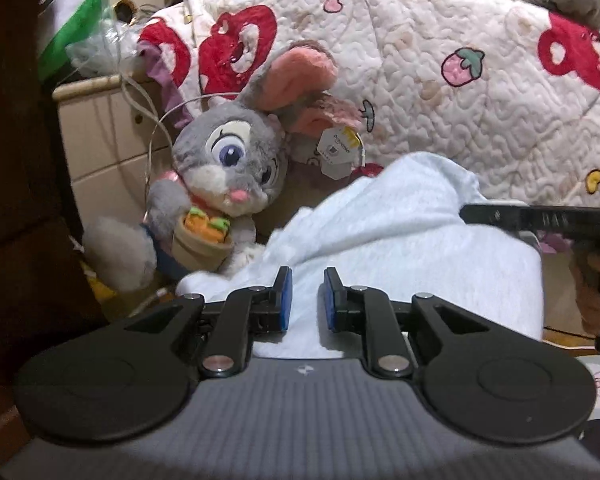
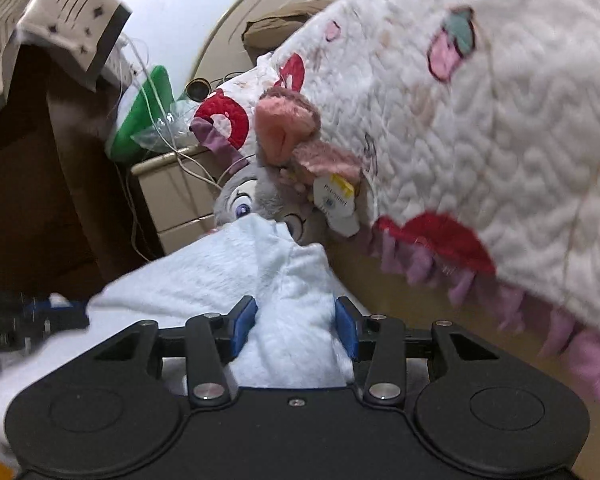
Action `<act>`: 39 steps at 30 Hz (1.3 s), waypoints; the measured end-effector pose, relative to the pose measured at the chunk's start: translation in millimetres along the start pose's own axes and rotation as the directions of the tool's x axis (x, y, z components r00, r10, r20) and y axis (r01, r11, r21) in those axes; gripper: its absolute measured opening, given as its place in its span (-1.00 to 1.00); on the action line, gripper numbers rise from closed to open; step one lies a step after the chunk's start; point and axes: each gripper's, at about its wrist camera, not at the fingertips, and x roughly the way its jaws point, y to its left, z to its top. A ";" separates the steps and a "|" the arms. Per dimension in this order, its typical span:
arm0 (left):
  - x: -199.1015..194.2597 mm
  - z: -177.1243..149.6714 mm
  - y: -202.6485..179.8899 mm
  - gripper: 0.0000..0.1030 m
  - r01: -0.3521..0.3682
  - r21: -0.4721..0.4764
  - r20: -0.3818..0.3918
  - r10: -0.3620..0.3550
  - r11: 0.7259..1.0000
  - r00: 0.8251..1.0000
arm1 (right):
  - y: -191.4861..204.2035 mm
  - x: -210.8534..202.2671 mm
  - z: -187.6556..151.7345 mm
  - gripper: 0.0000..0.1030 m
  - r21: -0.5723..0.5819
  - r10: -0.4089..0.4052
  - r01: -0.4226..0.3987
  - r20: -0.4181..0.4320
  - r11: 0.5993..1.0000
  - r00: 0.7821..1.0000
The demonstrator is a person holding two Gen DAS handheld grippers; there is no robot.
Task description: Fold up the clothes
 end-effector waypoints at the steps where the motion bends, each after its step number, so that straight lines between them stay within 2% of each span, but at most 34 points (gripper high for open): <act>1: -6.7 -5.7 2.3 -0.68 0.002 -0.016 0.009 -0.002 1.000 1.000 | -2.6 0.8 0.3 -0.03 0.029 0.016 -0.015 -0.006 0.999 1.000; 4: -27.3 -17.5 3.0 -0.68 -0.007 -0.044 0.019 0.008 0.999 1.000 | -3.7 0.5 3.4 0.04 0.075 0.023 -0.021 -0.016 0.997 1.000; 9: -49.8 -27.0 -6.9 -0.60 -0.038 -0.027 -0.012 0.037 0.999 0.999 | -4.8 -11.8 3.5 0.20 0.167 0.006 -0.005 -0.001 0.986 1.000; 10: -54.4 -28.3 -8.8 -0.41 -0.046 -0.033 -0.021 0.046 0.998 0.999 | -3.7 -18.2 3.7 0.21 0.176 -0.008 0.004 0.019 0.984 1.000; 11: -58.9 -29.5 -10.4 0.00 -0.055 -0.049 -0.033 0.054 0.997 0.998 | -2.0 -26.5 4.0 0.24 0.178 -0.022 0.014 0.044 0.984 0.999; 12: -63.3 -30.7 -11.7 0.15 -0.065 -0.075 -0.049 0.061 0.995 0.997 | -0.3 -34.8 4.4 0.25 0.178 -0.036 0.024 0.068 0.984 0.997; 16: -81.5 -37.1 -18.7 0.23 -0.065 -0.165 -0.088 0.051 0.984 0.995 | 14.2 -65.0 4.3 0.25 0.064 -0.088 0.083 0.083 0.995 0.993; 18: -91.2 -42.5 -25.6 0.35 -0.069 -0.194 -0.096 0.051 0.979 0.994 | 22.9 -78.7 -1.9 0.25 0.008 -0.101 0.100 0.065 0.995 0.993; 20: -101.7 -48.4 -36.0 0.56 -0.083 -0.208 -0.109 0.062 0.975 0.992 | 30.5 -92.5 -10.1 0.25 -0.029 -0.110 0.112 0.045 0.993 0.993; 28: -134.9 -79.6 -90.0 0.63 -0.129 -0.135 -0.122 0.113 0.982 0.986 | 56.0 -145.4 -56.9 0.25 -0.081 -0.143 0.139 -0.045 0.987 0.989; 30: -143.6 -86.1 -105.0 0.65 -0.141 -0.080 -0.123 0.130 0.987 0.984 | 64.2 -157.9 -65.1 0.25 -0.094 -0.164 0.157 -0.067 0.983 0.984; 32: -152.7 -93.4 -123.0 0.79 -0.159 -0.005 -0.108 0.157 0.987 0.982 | 71.8 -170.0 -73.1 0.25 -0.097 -0.185 0.177 -0.084 0.980 0.979; 35: -160.9 -98.2 -144.5 0.90 -0.130 0.046 -0.115 0.134 0.990 0.984 | 81.9 -187.4 -86.2 0.25 -0.092 -0.213 0.203 -0.111 0.975 0.971; 39: -169.2 -105.8 -163.9 0.98 -0.082 0.050 -0.137 0.088 0.995 0.987 | 93.6 -206.2 -105.9 0.25 -0.087 -0.236 0.225 -0.135 0.970 0.962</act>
